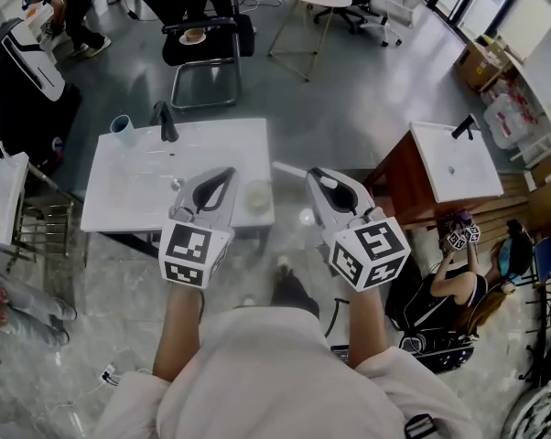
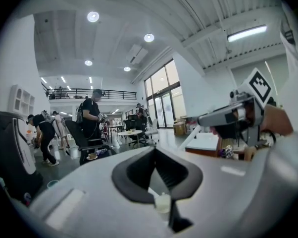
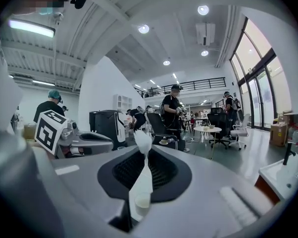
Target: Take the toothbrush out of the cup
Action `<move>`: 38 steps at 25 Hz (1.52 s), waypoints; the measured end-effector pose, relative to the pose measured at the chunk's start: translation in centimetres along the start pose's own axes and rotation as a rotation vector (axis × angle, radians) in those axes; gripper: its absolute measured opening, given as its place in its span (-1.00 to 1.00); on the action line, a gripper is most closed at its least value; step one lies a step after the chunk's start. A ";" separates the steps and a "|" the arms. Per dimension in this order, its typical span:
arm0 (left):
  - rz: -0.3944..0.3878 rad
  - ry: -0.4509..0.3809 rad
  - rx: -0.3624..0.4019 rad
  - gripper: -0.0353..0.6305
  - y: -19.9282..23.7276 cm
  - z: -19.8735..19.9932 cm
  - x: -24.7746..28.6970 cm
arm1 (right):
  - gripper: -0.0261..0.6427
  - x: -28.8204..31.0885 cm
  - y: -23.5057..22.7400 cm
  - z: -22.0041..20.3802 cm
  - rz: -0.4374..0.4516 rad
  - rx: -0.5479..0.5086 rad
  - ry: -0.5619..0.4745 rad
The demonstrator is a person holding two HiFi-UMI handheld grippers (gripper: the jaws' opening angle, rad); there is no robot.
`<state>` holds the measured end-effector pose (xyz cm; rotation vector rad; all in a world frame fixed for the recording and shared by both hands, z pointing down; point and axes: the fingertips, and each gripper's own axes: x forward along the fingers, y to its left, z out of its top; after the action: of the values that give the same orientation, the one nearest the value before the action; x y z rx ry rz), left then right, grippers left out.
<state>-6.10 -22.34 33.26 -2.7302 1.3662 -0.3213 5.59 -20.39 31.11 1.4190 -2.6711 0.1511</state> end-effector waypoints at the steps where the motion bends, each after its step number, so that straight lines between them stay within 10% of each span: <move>1: -0.001 -0.005 0.007 -0.89 -0.2 0.2 -0.1 | -0.84 -0.2 0.2 0.3 0.003 -0.005 -0.006; 38: 0.005 -0.040 0.067 -0.89 -1.7 2.7 -2.3 | -0.85 -1.4 2.4 1.3 0.039 -0.056 -0.011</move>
<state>-5.56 -19.55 30.48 -2.6640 1.3271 -0.3052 4.26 -18.07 29.52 1.3562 -2.6910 0.0716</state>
